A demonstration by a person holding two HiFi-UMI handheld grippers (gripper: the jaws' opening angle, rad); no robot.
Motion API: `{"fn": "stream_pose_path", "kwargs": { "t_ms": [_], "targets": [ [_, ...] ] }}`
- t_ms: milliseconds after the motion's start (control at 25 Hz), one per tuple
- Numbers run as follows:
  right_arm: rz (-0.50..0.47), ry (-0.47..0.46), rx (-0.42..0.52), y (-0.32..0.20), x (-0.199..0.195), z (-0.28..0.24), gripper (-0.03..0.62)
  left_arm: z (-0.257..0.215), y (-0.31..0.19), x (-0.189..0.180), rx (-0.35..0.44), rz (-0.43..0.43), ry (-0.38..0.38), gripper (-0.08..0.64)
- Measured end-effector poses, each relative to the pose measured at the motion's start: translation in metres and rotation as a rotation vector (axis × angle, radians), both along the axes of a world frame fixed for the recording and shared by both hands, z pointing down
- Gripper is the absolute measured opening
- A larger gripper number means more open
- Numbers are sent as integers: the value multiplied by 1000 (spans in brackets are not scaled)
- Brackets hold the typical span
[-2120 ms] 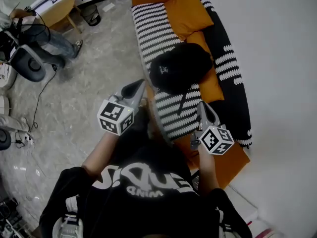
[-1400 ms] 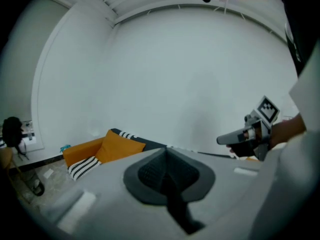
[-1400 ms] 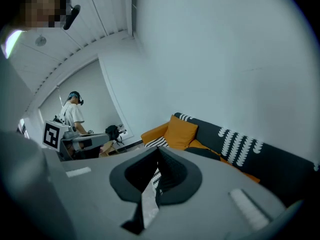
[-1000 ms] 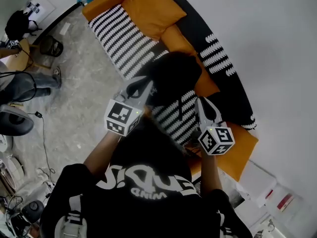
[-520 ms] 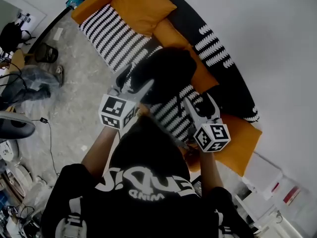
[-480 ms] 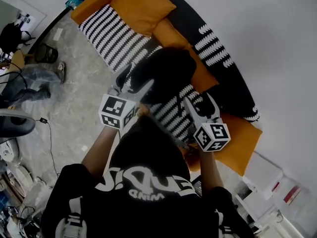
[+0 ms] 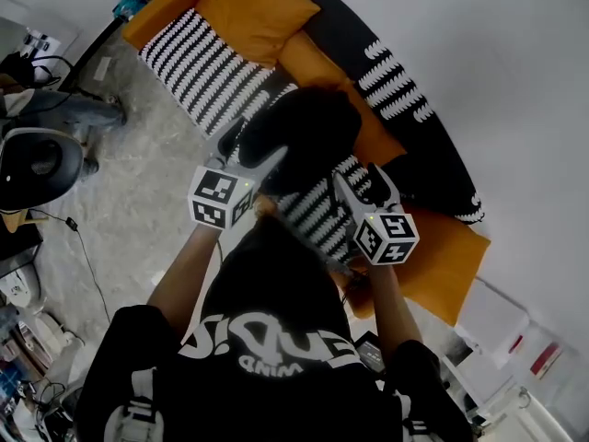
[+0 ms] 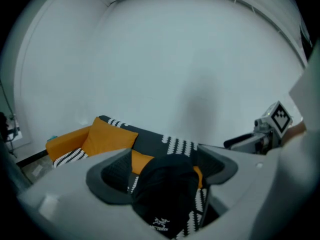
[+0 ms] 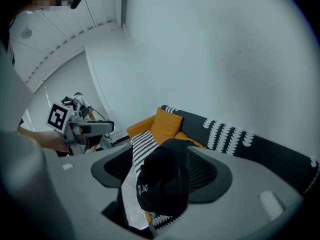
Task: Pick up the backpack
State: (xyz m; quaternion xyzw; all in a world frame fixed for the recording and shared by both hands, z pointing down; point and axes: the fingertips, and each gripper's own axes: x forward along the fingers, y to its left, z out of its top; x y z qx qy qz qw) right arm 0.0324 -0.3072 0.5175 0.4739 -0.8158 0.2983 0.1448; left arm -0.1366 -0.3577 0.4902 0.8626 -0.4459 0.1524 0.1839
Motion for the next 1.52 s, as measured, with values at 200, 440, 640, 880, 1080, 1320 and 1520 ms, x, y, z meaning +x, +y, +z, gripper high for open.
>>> {"fn": "stream_pose_path", "kwargs": {
  "t_ms": [200, 440, 640, 880, 1080, 1320, 1520],
  "targets": [
    [20, 27, -19, -23, 9, 42, 325, 39, -19, 7, -47, 40, -35, 431],
    [69, 24, -75, -47, 22, 101, 325, 100, -50, 14, -115, 76, -66, 431],
    [95, 25, -124, -64, 31, 148, 316, 153, -70, 29, -174, 128, -105, 430],
    [112, 25, -191, -74, 34, 200, 313, 212, -84, 36, -245, 178, -146, 430],
    [121, -3, -236, -81, 36, 230, 314, 251, -94, 47, -291, 222, -176, 430],
    [125, -29, -299, -86, 33, 252, 251, 273, -100, 51, -346, 204, -144, 410],
    [108, -30, -305, -85, 27, 256, 144, 279, -93, 53, -409, 224, -93, 235]
  ]
}}
